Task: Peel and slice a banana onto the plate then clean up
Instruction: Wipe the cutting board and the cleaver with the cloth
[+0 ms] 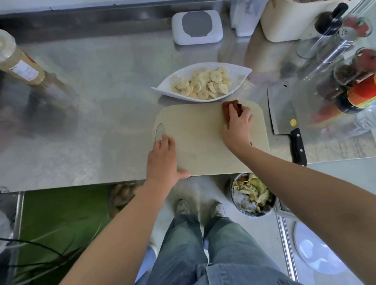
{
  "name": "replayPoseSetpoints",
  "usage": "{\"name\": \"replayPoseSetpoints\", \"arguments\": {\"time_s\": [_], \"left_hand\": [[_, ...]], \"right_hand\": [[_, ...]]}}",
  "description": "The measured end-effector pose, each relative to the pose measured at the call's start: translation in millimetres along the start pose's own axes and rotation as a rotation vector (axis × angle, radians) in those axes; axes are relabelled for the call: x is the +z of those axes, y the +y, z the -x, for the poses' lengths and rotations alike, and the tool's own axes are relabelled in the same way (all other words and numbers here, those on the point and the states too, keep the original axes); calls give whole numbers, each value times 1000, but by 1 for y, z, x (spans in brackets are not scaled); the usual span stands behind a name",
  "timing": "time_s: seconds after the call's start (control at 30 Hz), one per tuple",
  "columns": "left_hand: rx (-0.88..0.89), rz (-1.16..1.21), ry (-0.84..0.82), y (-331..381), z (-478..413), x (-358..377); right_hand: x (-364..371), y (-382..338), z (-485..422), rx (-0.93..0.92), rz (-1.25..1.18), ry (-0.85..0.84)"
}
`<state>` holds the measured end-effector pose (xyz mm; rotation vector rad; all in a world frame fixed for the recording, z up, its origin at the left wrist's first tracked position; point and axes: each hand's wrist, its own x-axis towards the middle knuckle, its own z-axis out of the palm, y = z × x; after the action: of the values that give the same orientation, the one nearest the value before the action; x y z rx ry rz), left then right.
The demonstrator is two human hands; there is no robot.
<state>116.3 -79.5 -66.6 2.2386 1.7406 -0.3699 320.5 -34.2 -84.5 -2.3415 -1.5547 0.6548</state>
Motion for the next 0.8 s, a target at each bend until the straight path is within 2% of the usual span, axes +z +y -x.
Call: {"name": "replayPoseSetpoints", "arguments": {"time_s": [0.27, 0.4, 0.5, 0.6, 0.7, 0.77, 0.8], "left_hand": [[-7, 43, 5, -2, 1, 1], [-26, 71, -6, -2, 2, 2], [-33, 90, -22, -2, 1, 2], [-43, 129, -39, -3, 0, 0], [-34, 168, -94, -7, -2, -5], [-41, 141, -133, -6, -1, -8], [-47, 95, -129, -3, 1, -8]], "right_hand": [[28, -44, 3, -382, -47, -172], [20, -38, -1, -587, -28, -382], [7, -16, 9, -677, -21, -514], [-10, 5, 18, -707, 44, -576], [-29, 23, 16, -612, 115, -649], [-37, 27, 14, -476, 65, -617], [-38, 27, 14, -452, 25, -541]]}}
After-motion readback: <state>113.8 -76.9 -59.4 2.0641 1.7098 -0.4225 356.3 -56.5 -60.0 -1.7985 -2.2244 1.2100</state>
